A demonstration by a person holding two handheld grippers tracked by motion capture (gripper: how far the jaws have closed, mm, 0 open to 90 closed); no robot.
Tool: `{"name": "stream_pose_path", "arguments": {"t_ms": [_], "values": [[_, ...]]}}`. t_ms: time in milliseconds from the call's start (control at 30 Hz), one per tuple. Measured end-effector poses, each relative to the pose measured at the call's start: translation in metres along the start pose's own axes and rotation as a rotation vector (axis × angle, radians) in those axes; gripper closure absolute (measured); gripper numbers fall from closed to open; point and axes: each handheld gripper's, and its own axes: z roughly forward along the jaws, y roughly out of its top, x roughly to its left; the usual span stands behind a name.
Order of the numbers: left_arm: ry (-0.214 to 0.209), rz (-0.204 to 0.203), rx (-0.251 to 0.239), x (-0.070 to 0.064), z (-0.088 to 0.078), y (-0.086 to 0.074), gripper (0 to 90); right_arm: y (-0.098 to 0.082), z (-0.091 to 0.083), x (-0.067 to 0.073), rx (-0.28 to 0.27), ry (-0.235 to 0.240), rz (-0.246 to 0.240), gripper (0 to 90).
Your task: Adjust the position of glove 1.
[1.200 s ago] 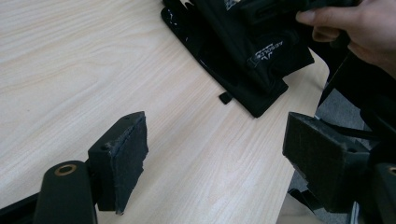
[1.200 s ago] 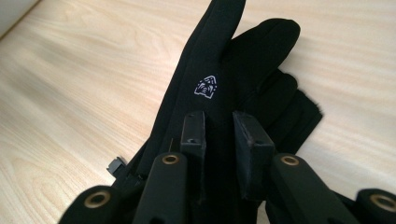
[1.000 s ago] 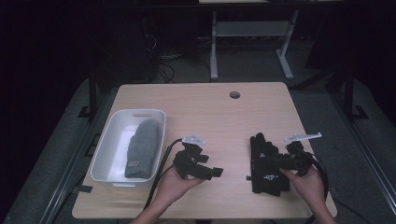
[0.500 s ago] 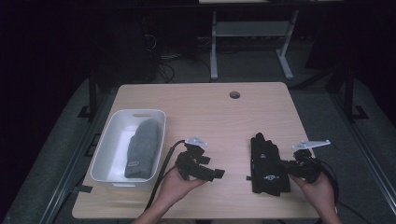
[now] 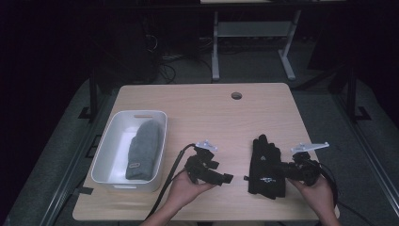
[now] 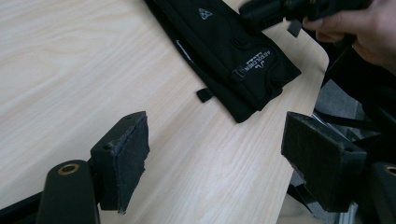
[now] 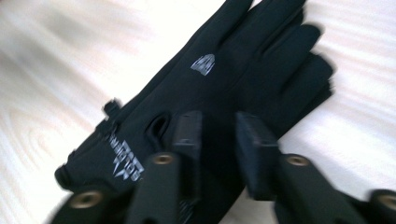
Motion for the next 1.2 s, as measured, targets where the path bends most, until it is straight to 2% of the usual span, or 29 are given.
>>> {"name": "stream_pose_path", "arguments": {"t_ms": [167, 300, 333, 533, 667, 800, 967, 1067, 1200], "values": [[-0.020, 0.004, 0.013, -0.007, 0.017, 0.005, 23.8, 0.008, -0.002, -0.015, -0.028, -0.026, 0.046, 46.0], [-0.041, 0.002, 0.034, -0.012, 0.035, 0.009, 24.1, 0.011, 0.003, -0.028, -0.035, -0.029, 0.088, 37.0], [-0.051, -0.003, 0.041, -0.014, 0.041, 0.009, 24.2, 0.012, 0.004, -0.030, -0.035, -0.035, 0.107, 36.3], [-0.079, -0.027, 0.076, -0.025, 0.070, 0.011, 24.4, 0.015, 0.013, -0.044, -0.031, -0.035, 0.137, 34.2], [-0.081, -0.037, 0.098, -0.028, 0.082, 0.012, 24.8, 0.015, 0.019, -0.050, -0.021, -0.035, 0.152, 34.0], [-0.078, -0.052, 0.110, -0.029, 0.092, 0.013, 29.5, 0.015, 0.025, -0.053, -0.010, -0.035, 0.162, 34.1], [-0.053, -0.054, 0.147, -0.029, 0.103, 0.012, 31.6, 0.015, 0.027, -0.054, -0.002, -0.039, 0.158, 34.4], [-0.035, -0.055, 0.131, -0.030, 0.107, 0.012, 34.5, 0.015, 0.028, -0.053, 0.001, -0.038, 0.161, 34.6], [0.016, -0.033, 0.122, -0.034, 0.110, 0.013, 42.7, 0.015, 0.028, -0.051, 0.008, -0.043, 0.154, 36.5]]}}
